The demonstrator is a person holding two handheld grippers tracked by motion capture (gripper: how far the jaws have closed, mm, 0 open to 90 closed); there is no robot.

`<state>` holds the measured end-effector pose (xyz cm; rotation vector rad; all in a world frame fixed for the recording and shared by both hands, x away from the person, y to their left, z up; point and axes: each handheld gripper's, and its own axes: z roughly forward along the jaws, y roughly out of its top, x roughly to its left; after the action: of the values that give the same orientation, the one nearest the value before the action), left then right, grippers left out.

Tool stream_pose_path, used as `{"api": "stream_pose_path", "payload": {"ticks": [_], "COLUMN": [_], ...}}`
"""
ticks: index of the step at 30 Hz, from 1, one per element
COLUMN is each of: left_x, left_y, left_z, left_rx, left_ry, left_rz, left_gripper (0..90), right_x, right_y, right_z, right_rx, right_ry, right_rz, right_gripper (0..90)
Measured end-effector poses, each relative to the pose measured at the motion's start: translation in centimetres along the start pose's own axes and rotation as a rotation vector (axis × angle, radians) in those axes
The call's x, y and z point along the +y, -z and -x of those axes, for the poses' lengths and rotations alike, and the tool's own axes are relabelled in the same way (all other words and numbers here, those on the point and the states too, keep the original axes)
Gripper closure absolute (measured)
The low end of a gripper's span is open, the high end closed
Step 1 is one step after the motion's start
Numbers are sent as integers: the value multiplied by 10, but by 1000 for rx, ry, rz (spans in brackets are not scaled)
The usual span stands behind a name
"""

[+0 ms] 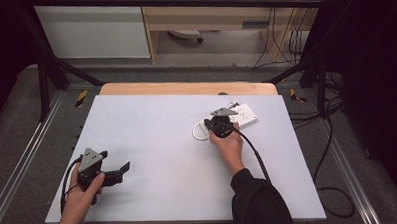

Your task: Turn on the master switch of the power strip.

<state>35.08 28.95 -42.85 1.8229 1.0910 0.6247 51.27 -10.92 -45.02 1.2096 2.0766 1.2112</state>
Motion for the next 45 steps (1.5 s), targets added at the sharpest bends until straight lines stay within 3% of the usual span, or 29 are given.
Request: {"api": "stream_pose_path", "payload": {"ticks": [45], "left_x": [0], "left_y": [0], "left_z": [0], "left_rx": [-2], "left_ry": [-6], "left_rz": [-5], "left_gripper": [67], "right_x": [3], "right_y": [3], "right_z": [4], "right_rx": [10], "right_ry": [-55], "right_rz": [1], "right_gripper": [900]}}
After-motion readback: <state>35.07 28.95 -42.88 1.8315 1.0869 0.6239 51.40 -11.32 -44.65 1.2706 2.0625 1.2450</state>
